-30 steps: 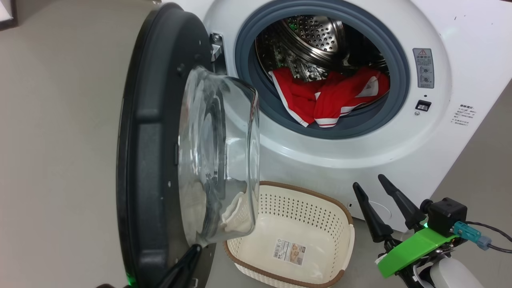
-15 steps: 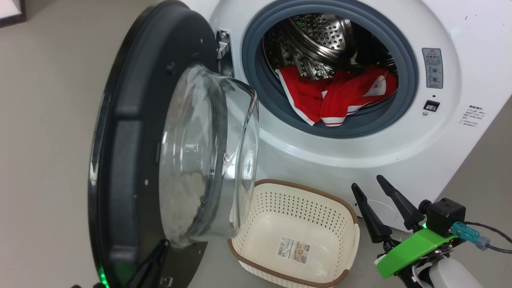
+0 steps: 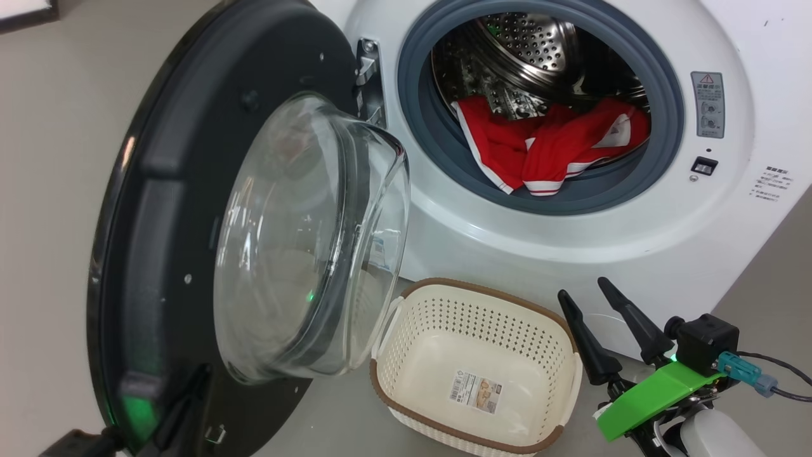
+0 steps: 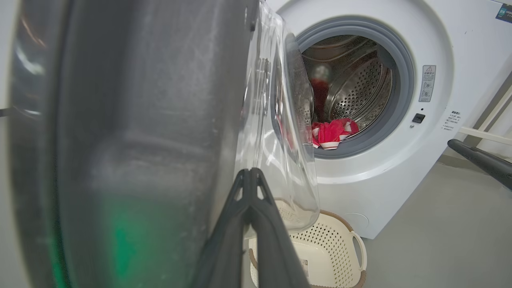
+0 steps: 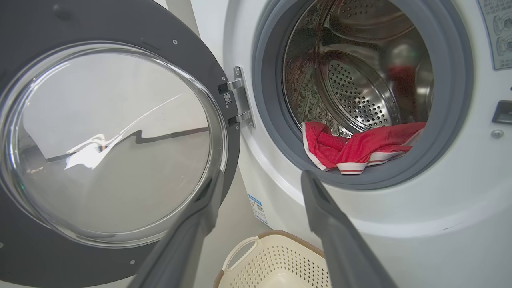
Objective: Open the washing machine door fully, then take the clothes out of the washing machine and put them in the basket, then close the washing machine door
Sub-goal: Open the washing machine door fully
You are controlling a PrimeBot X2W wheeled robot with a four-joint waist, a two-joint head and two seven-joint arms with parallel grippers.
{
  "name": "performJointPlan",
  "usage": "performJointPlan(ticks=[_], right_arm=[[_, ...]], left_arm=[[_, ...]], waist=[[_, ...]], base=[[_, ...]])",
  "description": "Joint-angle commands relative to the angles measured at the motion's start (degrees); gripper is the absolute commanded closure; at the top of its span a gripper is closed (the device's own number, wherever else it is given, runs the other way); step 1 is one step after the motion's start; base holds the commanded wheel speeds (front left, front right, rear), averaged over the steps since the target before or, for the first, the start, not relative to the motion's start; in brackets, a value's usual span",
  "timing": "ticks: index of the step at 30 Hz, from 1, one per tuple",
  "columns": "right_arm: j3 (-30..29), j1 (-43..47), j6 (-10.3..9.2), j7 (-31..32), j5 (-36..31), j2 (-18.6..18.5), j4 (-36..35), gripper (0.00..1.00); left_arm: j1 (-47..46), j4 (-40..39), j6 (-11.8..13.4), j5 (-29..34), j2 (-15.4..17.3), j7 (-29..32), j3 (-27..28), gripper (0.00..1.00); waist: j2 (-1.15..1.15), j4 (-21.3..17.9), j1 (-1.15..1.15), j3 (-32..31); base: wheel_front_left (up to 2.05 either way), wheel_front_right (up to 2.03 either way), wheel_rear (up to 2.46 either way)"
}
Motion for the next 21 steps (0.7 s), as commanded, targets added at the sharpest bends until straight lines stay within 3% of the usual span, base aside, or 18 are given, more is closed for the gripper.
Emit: performJointPlan(ticks=[1, 12, 21], right_arm=[[0.64, -0.74, 0.09, -0.68, -0.26, 0.14, -1.24, 0.0], [0.46, -1.13, 0.09, -0.68, -0.34, 0.37, -1.18, 0.0], [0.7, -1.78, 0.09, -0.68, -0.43, 0.18, -1.13, 0.0]], left_arm=[[-3.0, -0.1, 1.13, -1.06, 2.66, -0.01, 3.91, 1.0], [-5.65, 4.04, -0.27, -4.2, 4.3, 1.49, 6.61, 1.0], [-9.76, 10.2, -2.82, -6.28, 5.31, 2.38, 8.13, 1.0]], waist=[[0.0, 0.38, 0.0, 0.13], [0.0, 1.7, 0.0, 0.84], [0.0, 1.98, 0.0, 1.99]], base=[[0.0, 0.0, 0.0], [0.0, 0.0, 0.0], [0.0, 0.0, 0.0]])
